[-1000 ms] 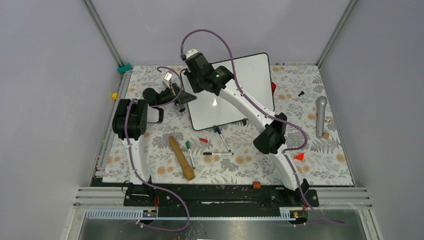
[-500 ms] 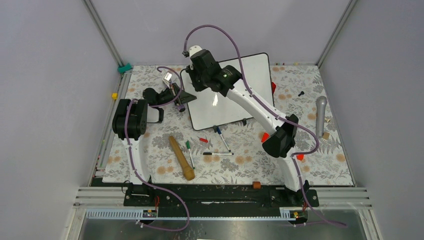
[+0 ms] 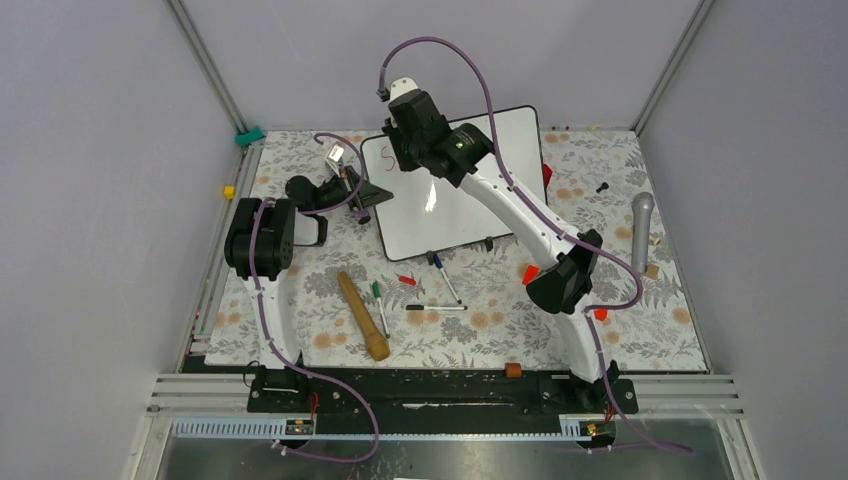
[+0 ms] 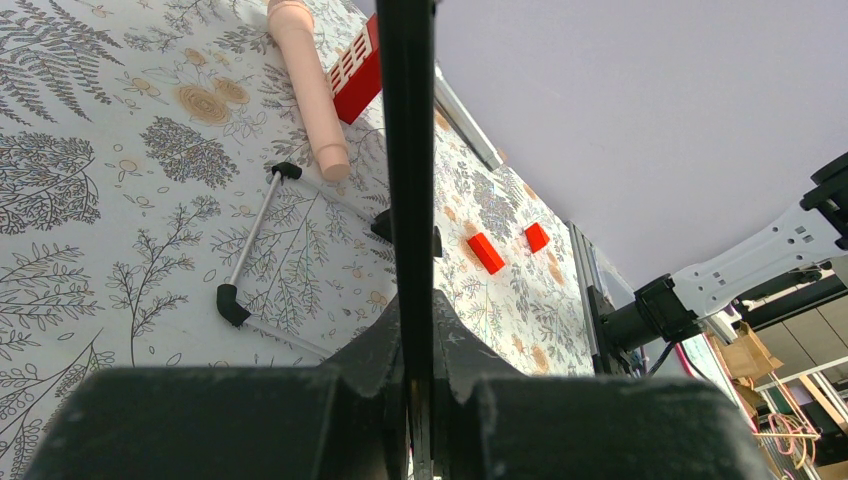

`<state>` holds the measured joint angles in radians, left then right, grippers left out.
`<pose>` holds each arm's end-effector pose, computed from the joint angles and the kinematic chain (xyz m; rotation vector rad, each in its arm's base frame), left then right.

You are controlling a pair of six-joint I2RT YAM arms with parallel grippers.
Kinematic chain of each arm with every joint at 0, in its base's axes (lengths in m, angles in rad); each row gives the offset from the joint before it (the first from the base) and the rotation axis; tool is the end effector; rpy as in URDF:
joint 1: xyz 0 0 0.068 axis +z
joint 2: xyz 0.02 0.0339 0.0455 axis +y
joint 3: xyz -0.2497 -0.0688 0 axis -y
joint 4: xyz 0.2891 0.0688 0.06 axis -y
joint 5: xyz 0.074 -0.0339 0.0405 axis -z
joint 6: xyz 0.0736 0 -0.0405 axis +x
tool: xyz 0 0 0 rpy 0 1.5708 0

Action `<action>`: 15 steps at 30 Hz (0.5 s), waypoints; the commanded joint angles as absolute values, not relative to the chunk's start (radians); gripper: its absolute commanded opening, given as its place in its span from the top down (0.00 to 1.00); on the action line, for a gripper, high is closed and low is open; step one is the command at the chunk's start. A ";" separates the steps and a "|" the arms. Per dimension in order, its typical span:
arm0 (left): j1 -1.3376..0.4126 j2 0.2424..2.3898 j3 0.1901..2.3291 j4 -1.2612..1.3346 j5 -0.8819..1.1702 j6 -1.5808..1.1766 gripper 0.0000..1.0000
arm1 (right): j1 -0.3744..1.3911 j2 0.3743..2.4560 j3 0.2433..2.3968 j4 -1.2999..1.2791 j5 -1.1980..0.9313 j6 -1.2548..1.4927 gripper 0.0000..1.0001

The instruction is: Write a sentence on the whiteboard

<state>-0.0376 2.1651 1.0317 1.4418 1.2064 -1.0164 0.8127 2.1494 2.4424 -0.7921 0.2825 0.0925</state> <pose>0.4292 -0.0850 0.1143 0.4434 1.6250 -1.5733 0.3883 0.3802 0.3942 -0.5609 1.9814 0.2704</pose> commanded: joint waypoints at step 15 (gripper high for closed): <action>-0.050 2.155 1.021 1.476 1.293 -0.965 1.00 | 0.798 2.257 2.615 -0.853 0.317 0.074 1.00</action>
<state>-0.0376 2.1651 1.0321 1.4418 1.2064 -1.0164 0.8043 2.2547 2.5649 -0.8459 0.2985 0.0860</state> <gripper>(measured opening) 0.068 0.180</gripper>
